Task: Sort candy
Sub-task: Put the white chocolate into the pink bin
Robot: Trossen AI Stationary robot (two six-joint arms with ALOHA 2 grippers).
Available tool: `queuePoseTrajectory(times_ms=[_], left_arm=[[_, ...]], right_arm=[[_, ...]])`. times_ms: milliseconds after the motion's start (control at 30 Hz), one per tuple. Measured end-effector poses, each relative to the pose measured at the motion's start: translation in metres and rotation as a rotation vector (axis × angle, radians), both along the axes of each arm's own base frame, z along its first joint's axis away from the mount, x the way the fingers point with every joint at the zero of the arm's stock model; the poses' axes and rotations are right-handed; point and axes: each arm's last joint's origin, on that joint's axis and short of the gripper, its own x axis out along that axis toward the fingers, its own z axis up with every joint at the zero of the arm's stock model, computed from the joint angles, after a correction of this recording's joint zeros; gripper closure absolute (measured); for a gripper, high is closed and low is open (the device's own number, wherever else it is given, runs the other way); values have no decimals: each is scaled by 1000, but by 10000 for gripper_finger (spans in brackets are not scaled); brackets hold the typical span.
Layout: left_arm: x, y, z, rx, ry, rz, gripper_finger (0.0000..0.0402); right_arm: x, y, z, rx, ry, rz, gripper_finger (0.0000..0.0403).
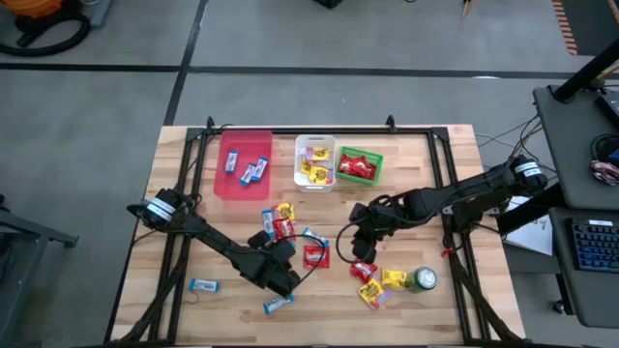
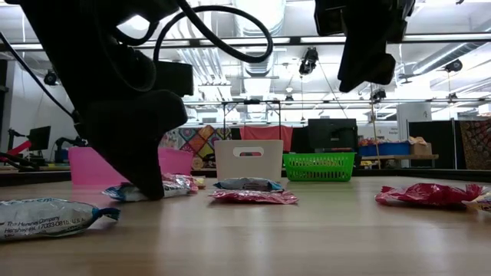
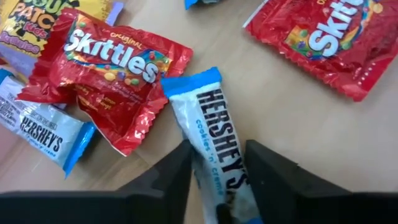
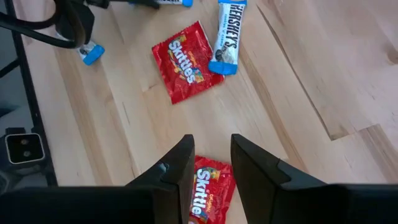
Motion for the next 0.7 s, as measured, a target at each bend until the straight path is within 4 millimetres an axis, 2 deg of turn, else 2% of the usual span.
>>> queuePoseTrajectory(times_ms=[167,300,400,533,700], left_arm=[[-1,0,1,2,24,-29,345],[-6,1,9,-7,54,-64,382],[-11,3,24,-11,45,-82,389],[-19,8,49,-1,29,-113,378],[-37,26,93,64,-26,-133,373]], right_arm=[[-2,0,-5,-12,14,12,307],[-3,-1,-8,-16,24,15,307],[-3,-1,-9,-22,20,20,307],[-3,-2,-9,-46,15,14,307],[1,-1,-7,-60,-38,31,307]])
